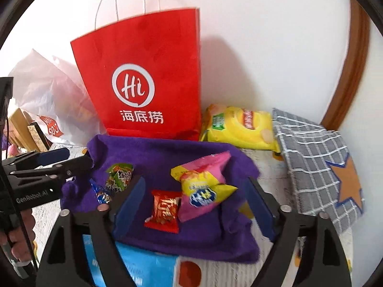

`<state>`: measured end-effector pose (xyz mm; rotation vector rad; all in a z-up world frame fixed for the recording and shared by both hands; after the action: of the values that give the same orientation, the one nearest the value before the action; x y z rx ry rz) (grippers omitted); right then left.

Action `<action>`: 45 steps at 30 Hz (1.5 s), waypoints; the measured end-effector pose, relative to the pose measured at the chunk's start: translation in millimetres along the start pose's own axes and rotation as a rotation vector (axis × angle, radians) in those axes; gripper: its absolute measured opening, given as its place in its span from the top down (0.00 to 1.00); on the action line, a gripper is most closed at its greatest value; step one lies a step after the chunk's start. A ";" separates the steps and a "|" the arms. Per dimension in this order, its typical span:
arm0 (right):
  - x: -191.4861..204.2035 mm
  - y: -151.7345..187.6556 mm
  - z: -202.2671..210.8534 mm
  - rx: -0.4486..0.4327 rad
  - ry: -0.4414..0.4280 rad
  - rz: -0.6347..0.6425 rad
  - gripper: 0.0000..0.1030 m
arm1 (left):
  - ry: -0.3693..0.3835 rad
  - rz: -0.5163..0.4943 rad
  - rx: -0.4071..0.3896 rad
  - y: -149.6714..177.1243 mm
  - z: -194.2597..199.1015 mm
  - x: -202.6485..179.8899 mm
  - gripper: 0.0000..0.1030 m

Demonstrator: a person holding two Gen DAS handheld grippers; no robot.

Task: Organize snacks
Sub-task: 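Open both tools and lift them away from the purple towel, then grasp the pink wafer packet with the right tool while the left tool grasps the panda-print packet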

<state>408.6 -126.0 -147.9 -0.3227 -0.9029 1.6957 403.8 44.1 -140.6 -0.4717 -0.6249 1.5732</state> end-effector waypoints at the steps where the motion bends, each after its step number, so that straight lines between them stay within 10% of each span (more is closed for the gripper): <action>1: -0.7 1.4 5.8 -0.007 0.006 -0.005 0.11 | -0.001 0.003 -0.004 2.1 5.1 0.5 0.39; 28: 17.4 97.5 135.4 -0.063 0.063 0.019 0.10 | -0.126 0.001 -0.111 105.1 134.3 47.6 0.39; 38: 13.0 140.8 110.2 0.004 0.001 -0.040 0.11 | -0.145 0.047 -0.066 140.0 119.1 64.8 0.39; 45: 21.9 190.0 65.6 0.113 -0.052 -0.062 0.29 | -0.127 0.064 -0.006 162.5 99.8 71.2 0.39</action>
<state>226.3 -146.3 -233.0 -0.1737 -0.8423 1.6970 208.8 97.7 -163.9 -0.4020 -0.7177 1.6722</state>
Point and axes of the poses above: each gripper's, at about its wrist camera, not at the fingertips, and z roughly against the way its jaws point, x to its left, y to its underside, the point moved 10 cm from there along -z, roughly the way its jaws point, and after that the axes turned 15 degrees about -y, right-handed, at the moved point
